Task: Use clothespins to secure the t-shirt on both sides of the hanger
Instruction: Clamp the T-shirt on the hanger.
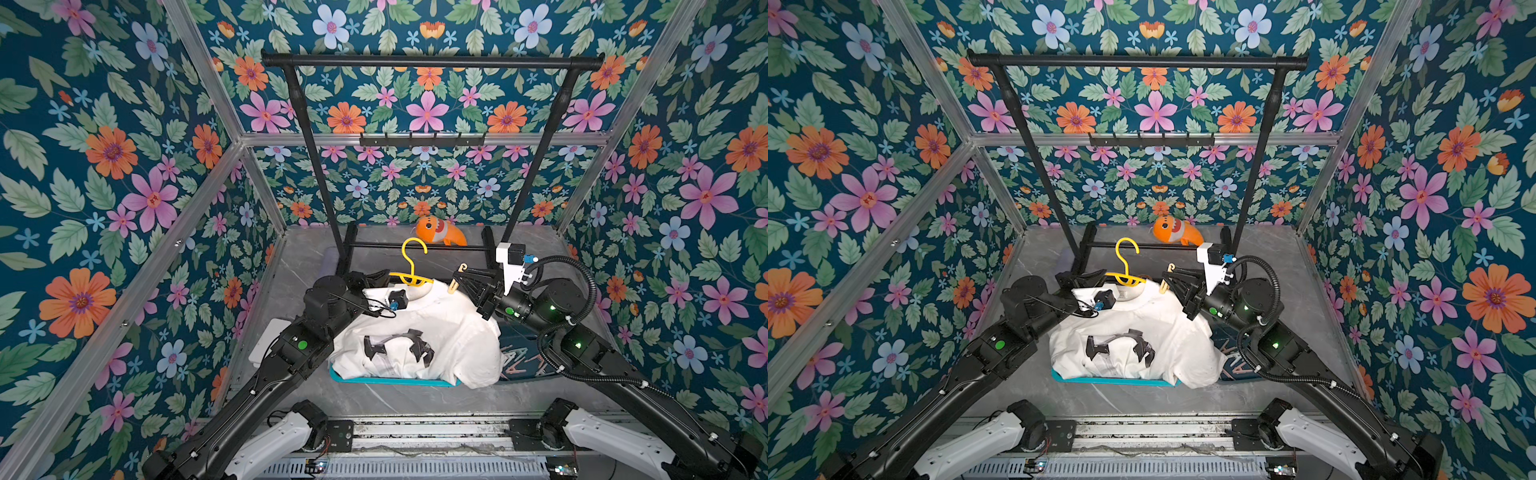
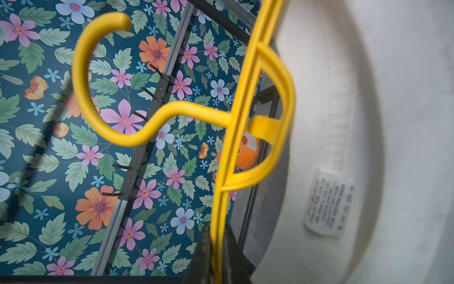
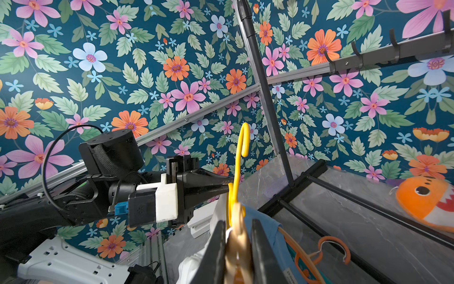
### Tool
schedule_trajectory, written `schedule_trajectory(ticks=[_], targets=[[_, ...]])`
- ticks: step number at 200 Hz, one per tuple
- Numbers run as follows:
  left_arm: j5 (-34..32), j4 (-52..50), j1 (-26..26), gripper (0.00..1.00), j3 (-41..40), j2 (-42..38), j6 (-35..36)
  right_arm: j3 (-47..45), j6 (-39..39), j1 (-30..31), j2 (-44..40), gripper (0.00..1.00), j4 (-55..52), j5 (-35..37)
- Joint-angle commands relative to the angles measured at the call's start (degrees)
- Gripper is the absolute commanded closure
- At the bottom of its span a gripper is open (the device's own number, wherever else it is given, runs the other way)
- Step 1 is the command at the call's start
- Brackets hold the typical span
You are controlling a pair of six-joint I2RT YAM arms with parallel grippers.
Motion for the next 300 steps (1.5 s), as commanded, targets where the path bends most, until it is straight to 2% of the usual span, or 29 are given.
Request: schedule_trajectory(ticks=[1,94,172,211,300], targets=[[1.18,4.14,-0.05,1.00,0.04,-0.12,-0.60,-0.05,0.53,0.03,-0.35,1.00,1.28,-0.96],[1.01,5.31,-0.07,1.00,0.78,-0.41,-2.96,-2.35,3.52,-0.03,0.33,1.00,1.66,-2.37],[-0.30,5.22,-0.06,1.00,1.42,0.61,-4.21,-6.16,8.37,0.03,-0.85,1.00,6.19,-3.87],[-1.08,4.43,-0.08,1.00,2.13,1.29,-5.08,-6.80,7.63,0.10,-1.39,1.00,4.99,-4.42],[-0.46,2.73,-0.04,1.00,4.21,2.49,-8.05,-9.67,0.37,0.09,-2.11,1.00,2.81,-5.51]])
